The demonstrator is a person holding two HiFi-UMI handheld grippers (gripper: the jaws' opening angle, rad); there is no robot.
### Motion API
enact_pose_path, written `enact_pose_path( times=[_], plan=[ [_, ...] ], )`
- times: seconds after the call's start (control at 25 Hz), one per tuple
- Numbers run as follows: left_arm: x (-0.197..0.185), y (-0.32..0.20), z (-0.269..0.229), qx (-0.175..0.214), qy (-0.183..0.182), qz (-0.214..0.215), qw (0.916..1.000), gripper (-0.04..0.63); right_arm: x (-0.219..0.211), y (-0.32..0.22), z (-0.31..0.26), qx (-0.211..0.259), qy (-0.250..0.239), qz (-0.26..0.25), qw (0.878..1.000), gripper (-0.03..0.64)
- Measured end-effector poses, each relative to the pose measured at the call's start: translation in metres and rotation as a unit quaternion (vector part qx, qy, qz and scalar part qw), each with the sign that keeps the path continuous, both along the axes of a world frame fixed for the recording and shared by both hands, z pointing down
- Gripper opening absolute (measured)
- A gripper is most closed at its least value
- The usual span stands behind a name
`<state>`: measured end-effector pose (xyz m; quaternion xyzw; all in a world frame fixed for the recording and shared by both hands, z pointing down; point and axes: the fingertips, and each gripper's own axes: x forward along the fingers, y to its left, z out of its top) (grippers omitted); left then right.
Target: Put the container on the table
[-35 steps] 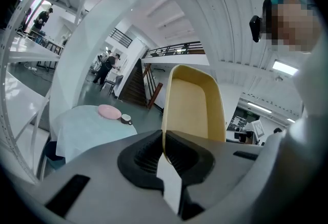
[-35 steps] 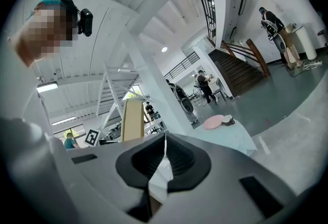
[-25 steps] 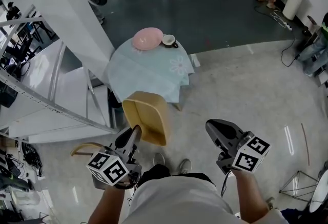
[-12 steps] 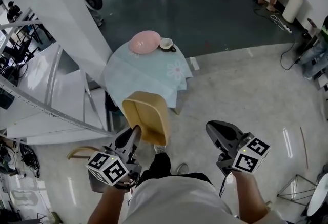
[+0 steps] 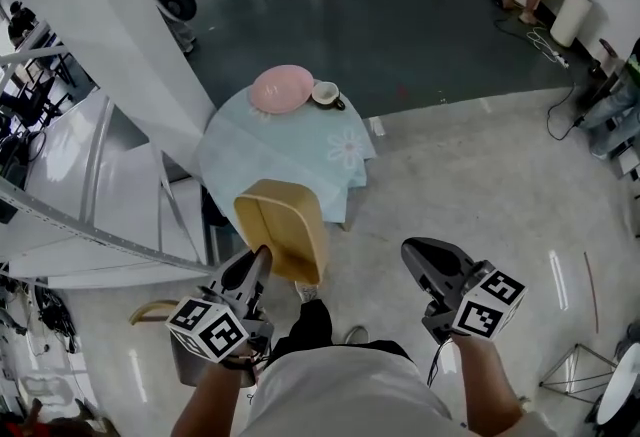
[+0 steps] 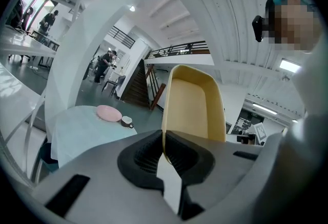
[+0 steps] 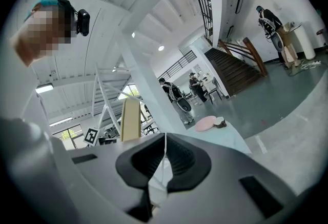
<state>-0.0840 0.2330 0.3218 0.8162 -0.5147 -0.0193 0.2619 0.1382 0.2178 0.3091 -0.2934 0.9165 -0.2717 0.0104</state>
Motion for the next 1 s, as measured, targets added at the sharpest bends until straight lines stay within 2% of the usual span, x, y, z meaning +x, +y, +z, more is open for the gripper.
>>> enact_pose_path(
  times=[0.48,1.0],
  plan=[
    [-0.055,-0.083,0.013,-0.028,0.013,0.003,0.9995,0.032,-0.07,-0.084,0.007,-0.026,0.009,-0.013,1.0,0.026],
    [-0.114,-0.2,0.038,-0.048,0.027,0.037,0.9978,0.032,-0.137,-0.184,0.029,-0.059,0.03,0.005,0.998,0.026]
  ],
)
